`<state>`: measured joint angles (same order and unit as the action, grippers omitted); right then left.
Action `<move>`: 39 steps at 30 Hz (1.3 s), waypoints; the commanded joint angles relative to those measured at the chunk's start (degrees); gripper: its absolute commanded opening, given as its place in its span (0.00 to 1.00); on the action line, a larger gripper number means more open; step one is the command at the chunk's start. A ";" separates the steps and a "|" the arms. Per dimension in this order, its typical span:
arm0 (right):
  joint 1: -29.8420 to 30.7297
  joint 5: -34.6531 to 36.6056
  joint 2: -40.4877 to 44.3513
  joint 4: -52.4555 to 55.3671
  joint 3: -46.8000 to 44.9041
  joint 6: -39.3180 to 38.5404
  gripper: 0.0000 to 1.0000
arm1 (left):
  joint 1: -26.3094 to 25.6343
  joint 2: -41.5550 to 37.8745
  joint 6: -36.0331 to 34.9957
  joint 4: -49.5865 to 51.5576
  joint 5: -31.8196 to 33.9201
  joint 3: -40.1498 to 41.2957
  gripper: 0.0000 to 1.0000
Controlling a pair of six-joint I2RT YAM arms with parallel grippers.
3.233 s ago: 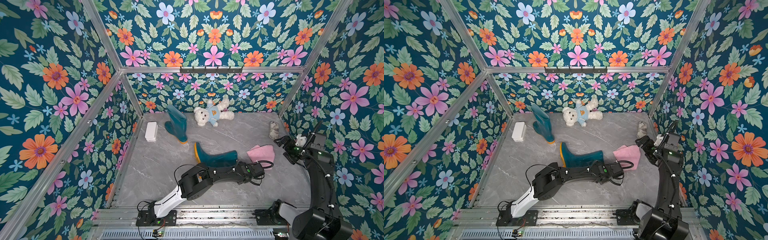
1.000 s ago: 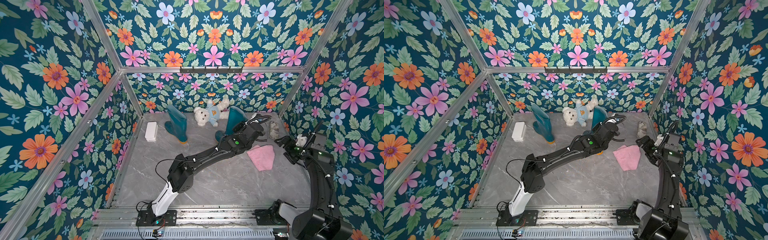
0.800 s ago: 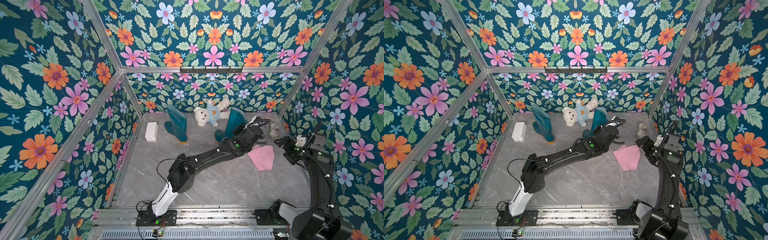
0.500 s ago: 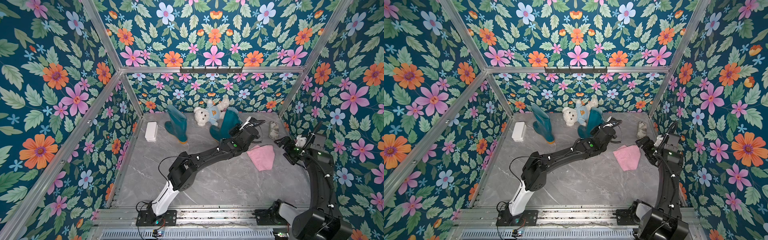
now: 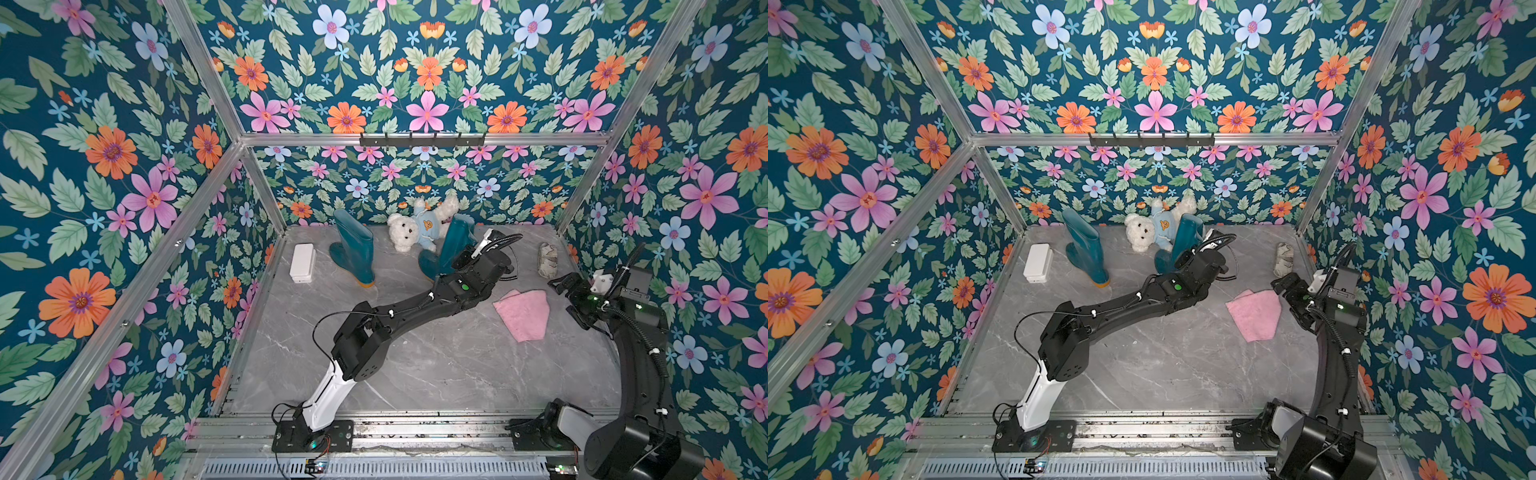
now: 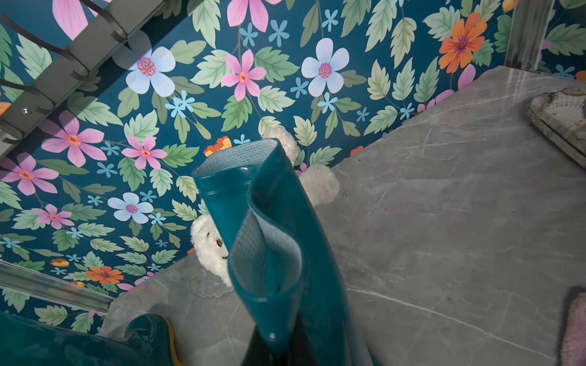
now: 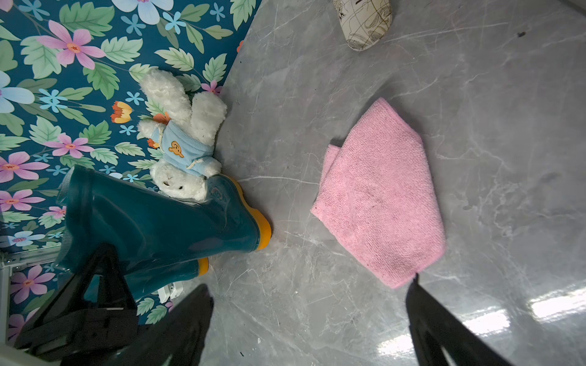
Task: Wipe the rubber boots with a cloth
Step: Adjust the rubber boot at the center of the board, then reset both arms
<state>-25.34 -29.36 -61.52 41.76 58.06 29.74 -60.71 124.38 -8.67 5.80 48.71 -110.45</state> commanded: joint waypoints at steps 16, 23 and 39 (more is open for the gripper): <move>0.03 -0.43 0.17 -0.89 -0.12 0.50 0.95 | -1.89 -8.60 10.13 7.89 0.87 1.73 0.75; -0.04 -0.43 0.52 -0.45 0.14 0.59 0.95 | -2.51 -13.71 10.93 7.85 1.06 2.82 0.79; 0.03 -0.76 1.79 -0.40 0.00 0.93 0.95 | 0.19 -45.89 15.31 4.00 5.51 28.88 0.99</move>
<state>-25.34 -29.71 -60.10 42.13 58.30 29.80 -61.76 82.65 3.22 9.17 51.16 -84.60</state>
